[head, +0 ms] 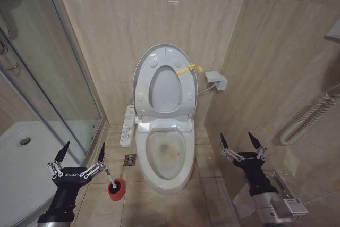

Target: Open the toilet lid, clean the toilet bowl with a toilet brush, close the toilet lid, and flush.

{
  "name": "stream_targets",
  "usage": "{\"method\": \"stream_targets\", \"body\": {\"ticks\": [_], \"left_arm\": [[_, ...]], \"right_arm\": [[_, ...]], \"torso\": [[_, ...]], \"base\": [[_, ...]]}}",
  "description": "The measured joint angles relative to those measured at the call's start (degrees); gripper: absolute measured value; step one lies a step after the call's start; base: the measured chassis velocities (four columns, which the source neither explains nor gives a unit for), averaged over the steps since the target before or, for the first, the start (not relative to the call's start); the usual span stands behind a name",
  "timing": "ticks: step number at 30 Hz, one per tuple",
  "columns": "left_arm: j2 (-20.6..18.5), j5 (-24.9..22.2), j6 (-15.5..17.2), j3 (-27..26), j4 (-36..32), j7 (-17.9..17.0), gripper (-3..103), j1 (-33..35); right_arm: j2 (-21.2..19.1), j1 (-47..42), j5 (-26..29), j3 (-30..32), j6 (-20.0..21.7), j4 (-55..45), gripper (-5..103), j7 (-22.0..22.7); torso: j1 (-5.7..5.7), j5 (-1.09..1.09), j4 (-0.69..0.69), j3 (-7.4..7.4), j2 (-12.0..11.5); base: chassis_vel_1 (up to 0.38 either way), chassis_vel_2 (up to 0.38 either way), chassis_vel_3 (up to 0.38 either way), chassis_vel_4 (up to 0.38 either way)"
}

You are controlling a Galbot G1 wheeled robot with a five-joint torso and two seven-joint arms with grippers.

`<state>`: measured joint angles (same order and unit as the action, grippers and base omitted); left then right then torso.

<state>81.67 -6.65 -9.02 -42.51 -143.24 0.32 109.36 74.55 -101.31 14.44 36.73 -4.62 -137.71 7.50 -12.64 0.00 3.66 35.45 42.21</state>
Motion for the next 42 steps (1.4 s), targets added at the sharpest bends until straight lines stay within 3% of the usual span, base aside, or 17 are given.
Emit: {"method": "stream_targets", "body": {"ticks": [42], "left_arm": [[0.0, 0.0, 0.0, 0.0, 0.0, 0.0, 100, 0.0]], "right_arm": [[0.0, 0.0, 0.0, 0.0, 0.0, 0.0, 100, 0.0]], "torso": [[0.0, 0.0, 0.0, 0.0, 0.0]], "base": [[0.0, 0.0, 0.0, 0.0]]}}
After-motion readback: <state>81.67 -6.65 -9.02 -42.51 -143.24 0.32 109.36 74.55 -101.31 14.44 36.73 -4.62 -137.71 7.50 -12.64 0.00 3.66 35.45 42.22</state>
